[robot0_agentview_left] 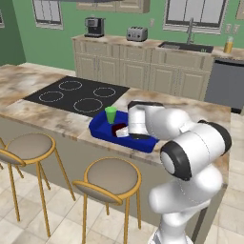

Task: There is a tray on the dining counter. Grab the cup, mug, and pitcher and place them on the tray. The pitcher may be placed next to the tray if it cannot fit the tray.

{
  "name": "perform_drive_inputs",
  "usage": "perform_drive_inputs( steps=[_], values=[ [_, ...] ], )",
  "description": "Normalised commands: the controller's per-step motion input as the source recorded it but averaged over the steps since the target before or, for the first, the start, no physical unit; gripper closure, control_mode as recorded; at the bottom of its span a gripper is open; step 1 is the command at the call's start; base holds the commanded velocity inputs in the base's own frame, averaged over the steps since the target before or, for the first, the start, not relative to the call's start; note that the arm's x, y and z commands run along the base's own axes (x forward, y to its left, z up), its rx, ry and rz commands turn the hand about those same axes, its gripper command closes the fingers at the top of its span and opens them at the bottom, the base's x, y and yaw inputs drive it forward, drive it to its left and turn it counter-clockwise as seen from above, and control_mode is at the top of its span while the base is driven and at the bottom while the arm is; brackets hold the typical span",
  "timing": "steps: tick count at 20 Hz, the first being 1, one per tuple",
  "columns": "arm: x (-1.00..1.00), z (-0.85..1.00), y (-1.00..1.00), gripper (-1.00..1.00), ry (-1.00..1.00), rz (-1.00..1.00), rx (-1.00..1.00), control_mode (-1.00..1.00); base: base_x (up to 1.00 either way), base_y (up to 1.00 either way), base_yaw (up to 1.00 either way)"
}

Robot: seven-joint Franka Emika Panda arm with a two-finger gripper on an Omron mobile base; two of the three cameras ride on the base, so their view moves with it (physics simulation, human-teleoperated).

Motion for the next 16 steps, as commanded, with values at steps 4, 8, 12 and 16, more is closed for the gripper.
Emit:
perform_drive_inputs(
  steps=[4, 8, 12, 16],
  values=[
    [0.24, 0.00, 0.00, 1.00, 0.03, 0.00, 0.00, -1.00, 0.00, 0.00, 0.00],
    [0.37, 0.00, 0.00, 1.00, 0.01, 0.00, 0.00, -1.00, 0.00, 0.00, 0.00],
    [0.49, 0.00, 0.00, 1.00, 0.00, 0.00, 0.00, -1.00, 0.00, 0.00, 0.00],
    [0.34, -0.05, 0.00, 1.00, 0.00, 0.00, 0.00, -1.00, 0.00, 0.00, 0.00]
  ],
)
